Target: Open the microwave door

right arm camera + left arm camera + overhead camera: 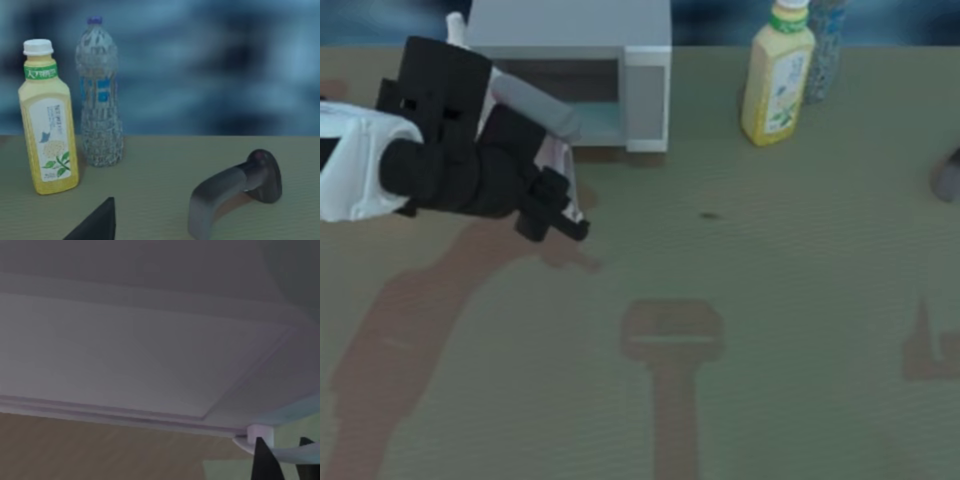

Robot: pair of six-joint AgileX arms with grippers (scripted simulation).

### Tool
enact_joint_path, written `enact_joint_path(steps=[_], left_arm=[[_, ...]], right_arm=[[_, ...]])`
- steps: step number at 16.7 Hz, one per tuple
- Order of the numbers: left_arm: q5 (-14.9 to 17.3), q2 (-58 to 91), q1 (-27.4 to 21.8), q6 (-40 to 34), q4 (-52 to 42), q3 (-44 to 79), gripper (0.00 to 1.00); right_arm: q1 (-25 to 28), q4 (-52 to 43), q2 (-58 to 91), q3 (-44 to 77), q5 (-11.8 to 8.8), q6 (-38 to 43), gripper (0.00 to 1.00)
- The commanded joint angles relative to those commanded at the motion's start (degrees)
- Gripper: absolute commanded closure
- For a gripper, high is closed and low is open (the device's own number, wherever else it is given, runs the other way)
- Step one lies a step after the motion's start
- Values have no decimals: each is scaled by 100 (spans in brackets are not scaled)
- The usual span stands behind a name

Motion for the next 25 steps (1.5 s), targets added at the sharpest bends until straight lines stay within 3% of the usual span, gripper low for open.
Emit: enact_joint_path(steps=[9, 25], left_arm=[[352, -79, 208, 466, -140, -69, 100], [355, -79, 210, 470, -141, -70, 100]], right_arm=[[0, 0, 0, 0, 0, 0, 0], [0, 0, 0, 0, 0, 0, 0]])
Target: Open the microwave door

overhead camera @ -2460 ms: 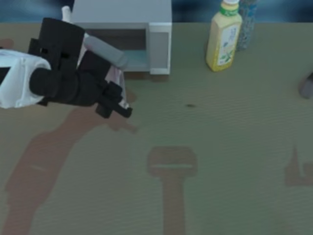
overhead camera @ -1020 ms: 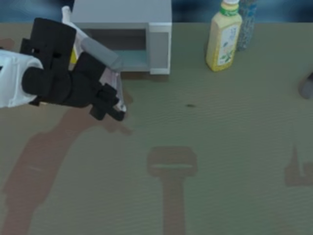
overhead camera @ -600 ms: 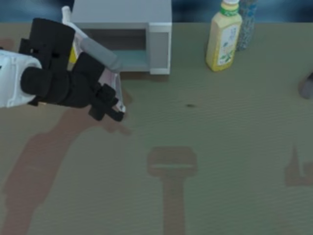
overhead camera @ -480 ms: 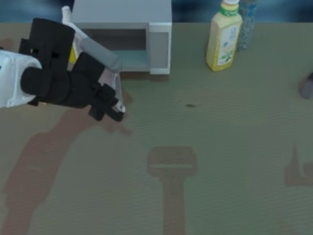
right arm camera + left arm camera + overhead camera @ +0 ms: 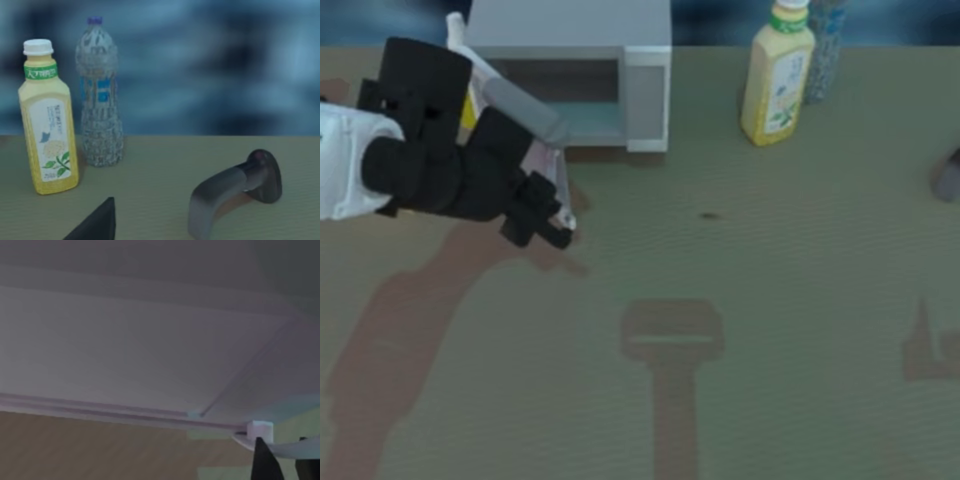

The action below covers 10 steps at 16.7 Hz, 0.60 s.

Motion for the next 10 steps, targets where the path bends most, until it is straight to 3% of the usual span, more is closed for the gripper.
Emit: enact_joint_path(steps=[10], left_arm=[[48, 3, -29, -13, -12, -19, 100]], right_arm=[[0, 0, 0, 0, 0, 0, 0]])
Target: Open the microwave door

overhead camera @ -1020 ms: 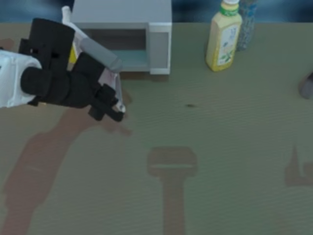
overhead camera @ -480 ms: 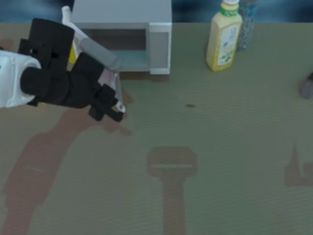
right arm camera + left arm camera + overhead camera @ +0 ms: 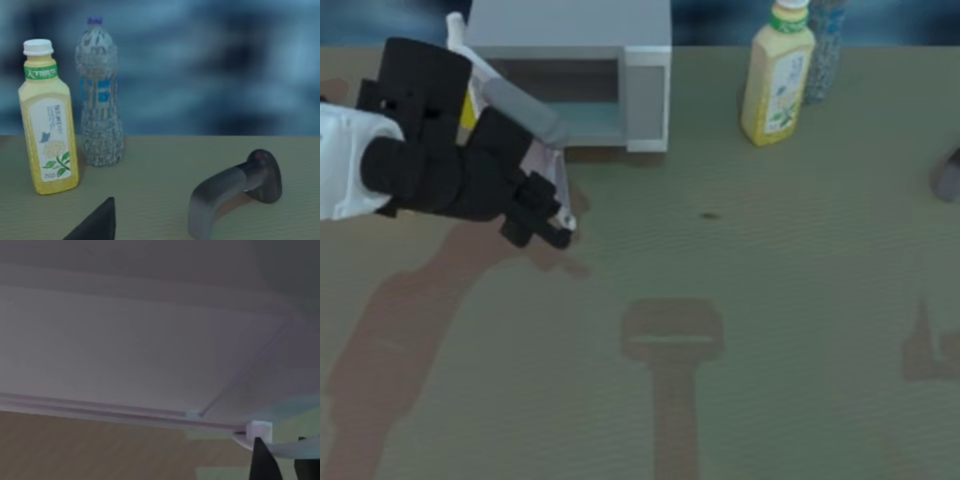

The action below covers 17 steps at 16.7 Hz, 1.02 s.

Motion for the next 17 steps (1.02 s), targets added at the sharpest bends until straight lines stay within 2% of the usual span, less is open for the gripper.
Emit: enact_joint_path(steps=[7, 17], left_arm=[[266, -50, 224, 455, -155, -5, 100], [280, -49, 235, 479, -166, -8, 100]], right_arm=[[0, 0, 0, 0, 0, 0, 0], [0, 0, 0, 0, 0, 0, 0]])
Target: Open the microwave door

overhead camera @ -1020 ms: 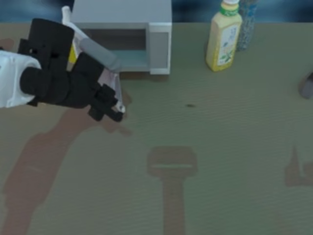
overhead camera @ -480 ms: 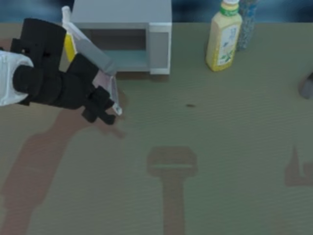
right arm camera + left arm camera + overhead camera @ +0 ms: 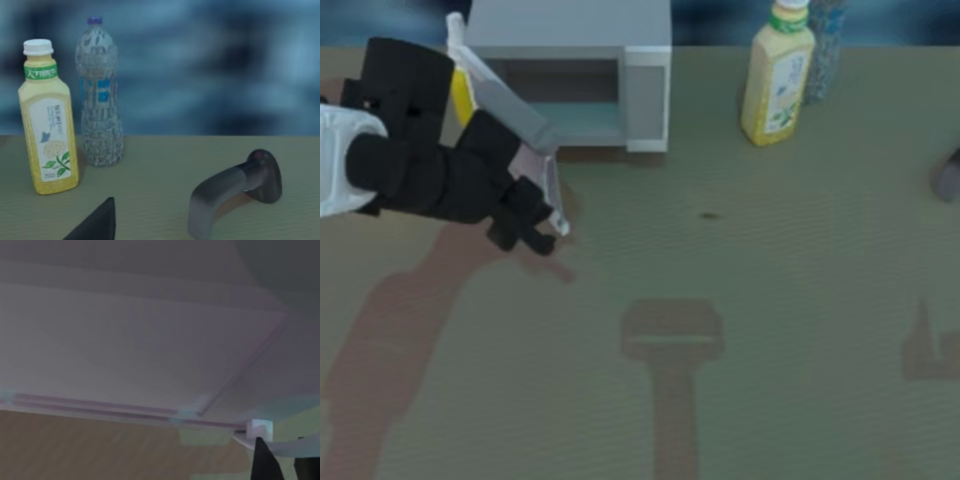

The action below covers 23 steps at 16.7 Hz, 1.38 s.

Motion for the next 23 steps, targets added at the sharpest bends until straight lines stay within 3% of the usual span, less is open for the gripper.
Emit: enact_joint_path(steps=[15, 23], left_arm=[[0, 0, 0, 0, 0, 0, 100], [310, -22, 202, 475, -209, 18, 100]], right_arm=[[0, 0, 0, 0, 0, 0, 0], [0, 0, 0, 0, 0, 0, 0]])
